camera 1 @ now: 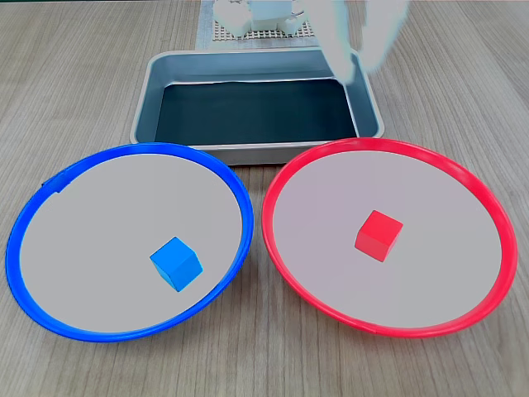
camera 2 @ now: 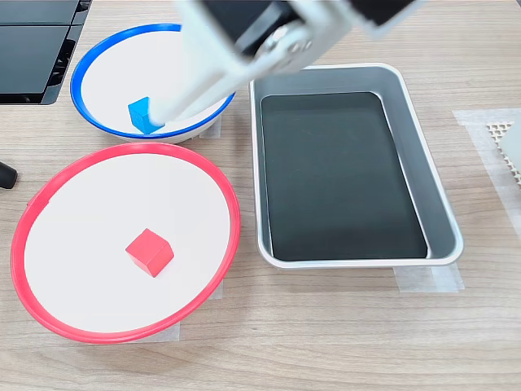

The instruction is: Move two blocks tray to matching dishes

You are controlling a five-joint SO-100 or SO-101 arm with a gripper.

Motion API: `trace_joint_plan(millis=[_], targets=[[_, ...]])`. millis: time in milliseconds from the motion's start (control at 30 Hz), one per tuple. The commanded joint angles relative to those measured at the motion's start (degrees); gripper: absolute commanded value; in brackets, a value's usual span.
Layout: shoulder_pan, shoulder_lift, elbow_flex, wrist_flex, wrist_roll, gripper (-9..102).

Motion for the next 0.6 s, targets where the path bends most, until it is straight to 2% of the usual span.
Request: trace_joint_plan(millis=[0,133,233,367,567], targets=[[4.0,18.5,14.6,-8.4,18.1,0],[9.1,38.8,37.6,-14.2,33.0,0],[11.2,54.3,52.7,-11.6,34.5,0],[12.0,64.7,61.4,-8.2,33.0,0],[12.7,75.4,63.1,9.6,34.9,0]])
